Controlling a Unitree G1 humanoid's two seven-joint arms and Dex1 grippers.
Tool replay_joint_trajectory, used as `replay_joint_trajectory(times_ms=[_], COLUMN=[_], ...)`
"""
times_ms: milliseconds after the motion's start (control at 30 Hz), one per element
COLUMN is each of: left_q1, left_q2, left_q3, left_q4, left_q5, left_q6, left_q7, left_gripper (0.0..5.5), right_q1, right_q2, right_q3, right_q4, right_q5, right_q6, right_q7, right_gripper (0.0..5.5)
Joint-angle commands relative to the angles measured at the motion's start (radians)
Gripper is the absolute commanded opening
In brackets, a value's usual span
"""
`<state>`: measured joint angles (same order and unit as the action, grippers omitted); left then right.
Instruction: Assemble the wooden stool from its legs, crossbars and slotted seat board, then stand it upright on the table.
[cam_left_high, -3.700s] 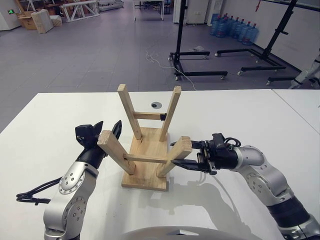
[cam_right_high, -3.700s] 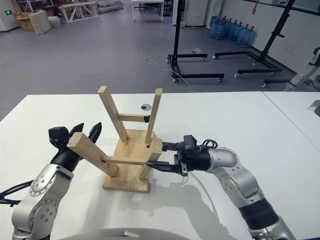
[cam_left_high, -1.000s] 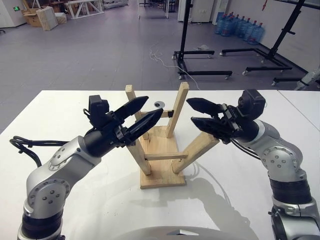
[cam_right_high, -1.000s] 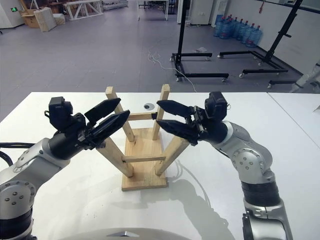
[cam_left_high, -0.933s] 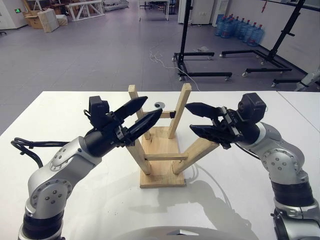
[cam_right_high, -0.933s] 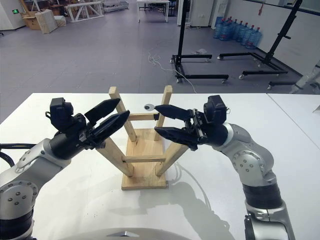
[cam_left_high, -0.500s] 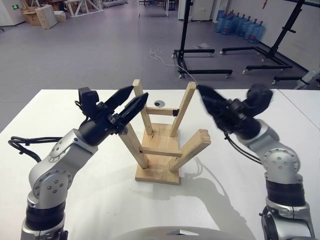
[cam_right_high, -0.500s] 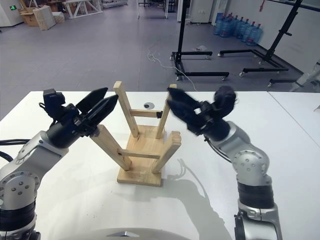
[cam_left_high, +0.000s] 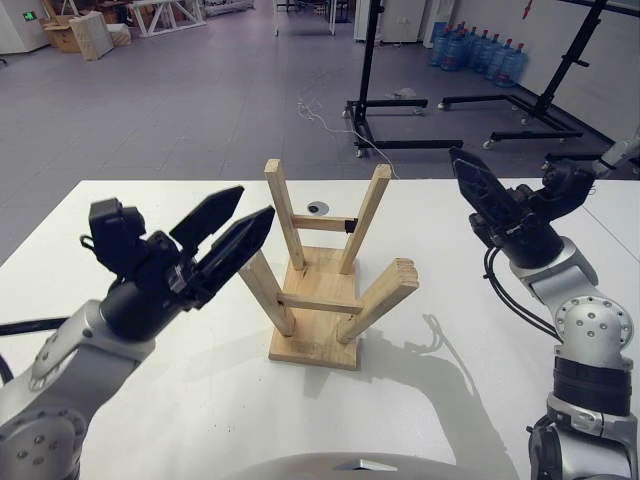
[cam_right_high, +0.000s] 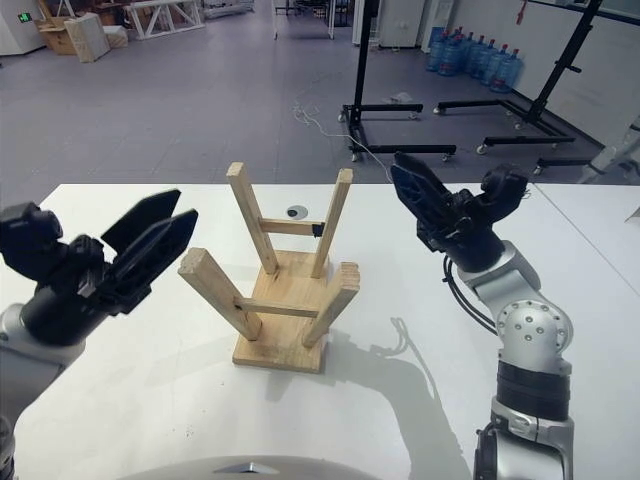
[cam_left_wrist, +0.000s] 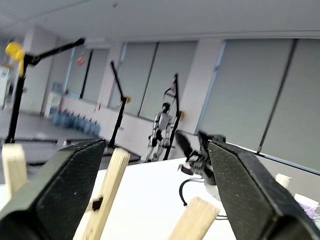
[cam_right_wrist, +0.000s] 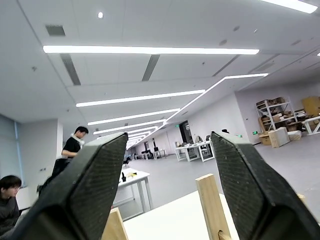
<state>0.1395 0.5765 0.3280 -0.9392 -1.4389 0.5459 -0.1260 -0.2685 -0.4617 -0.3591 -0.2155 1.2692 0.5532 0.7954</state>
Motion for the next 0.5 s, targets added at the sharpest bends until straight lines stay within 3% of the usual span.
replay_joint_trajectory(times_ms=[33, 267, 500], left_q1=[0.06, 0.097, 0.103], left_q2=[0.022, 0.036, 0.086], left_q3=[-0.019, -0.142, -0.141], left_q4=[-0.002, -0.016, 0.069], left_q5=[0.055, 0.136, 0.187], left_q6=[0.007, 0.044, 0.085], left_q7=[0.072, 0.147, 0.177], left_gripper=[3.74, 3.74, 3.74], right_q1=[-0.019, 0.001, 0.02], right_q2=[0.021, 0.034, 0.043], right_q3=[-0.025, -0.023, -0.009], right_q4=[-0.002, -0.025, -0.037], right_q5=[0.034, 0.035, -0.001], right_q6=[0.01, 0.015, 0.003], right_q7=[-0.021, -0.033, -0.015], right_gripper=[3.05, 3.05, 3.05])
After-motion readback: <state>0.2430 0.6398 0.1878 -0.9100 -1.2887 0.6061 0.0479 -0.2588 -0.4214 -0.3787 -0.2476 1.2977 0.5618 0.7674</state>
